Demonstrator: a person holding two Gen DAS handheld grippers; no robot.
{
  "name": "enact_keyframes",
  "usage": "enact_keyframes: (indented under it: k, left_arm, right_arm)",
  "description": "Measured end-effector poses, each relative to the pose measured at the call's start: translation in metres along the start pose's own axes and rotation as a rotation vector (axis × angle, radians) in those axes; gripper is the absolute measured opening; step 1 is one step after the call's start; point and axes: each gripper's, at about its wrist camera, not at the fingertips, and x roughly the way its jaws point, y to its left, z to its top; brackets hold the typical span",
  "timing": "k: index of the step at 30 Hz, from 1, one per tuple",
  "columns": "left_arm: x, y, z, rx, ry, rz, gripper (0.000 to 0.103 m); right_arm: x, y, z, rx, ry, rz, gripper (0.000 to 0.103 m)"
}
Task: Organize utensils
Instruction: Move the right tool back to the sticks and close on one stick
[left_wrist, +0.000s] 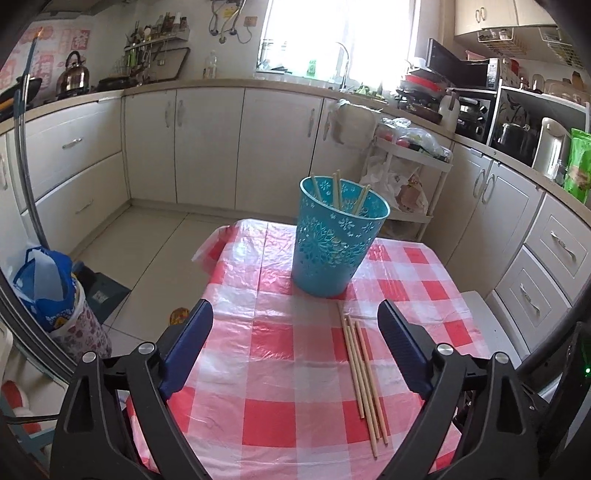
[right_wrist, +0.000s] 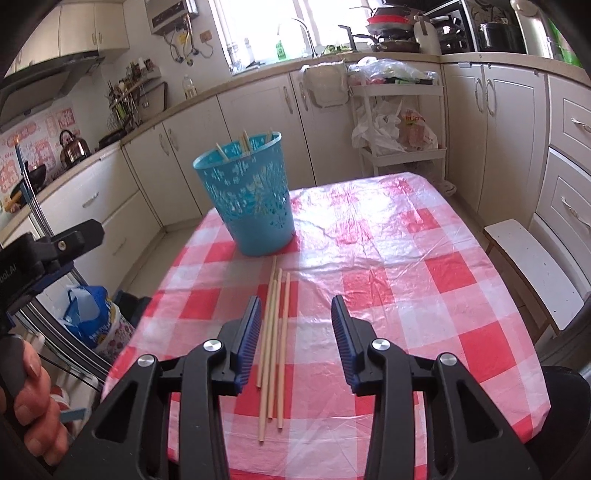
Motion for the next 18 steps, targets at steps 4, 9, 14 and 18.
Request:
enact_keyframes:
  k: [4,9,14,18]
  left_arm:
    - [0.016,0.012,-0.012,-0.002,0.044,0.029,0.087]
    - [0.037,0.018,-0.023,-0.002,0.103,0.043,0.087]
    - [0.049,0.015,-0.032,0.019,0.136,0.043,0.087]
    - [0.060,0.008,-0.039,0.043,0.167,0.033,0.087]
  right_arm:
    - [0.025,-0.004,-0.008,-0.011,0.060,-0.016,0.038]
    - [0.057,-0.003,-0.012,-0.017,0.127,-0.013,0.034]
    - [0.084,0.006,-0.013,-0.046,0.171,-0.009,0.032]
    - [0.105,0.009,-0.015,-0.060,0.229,-0.006,0.020]
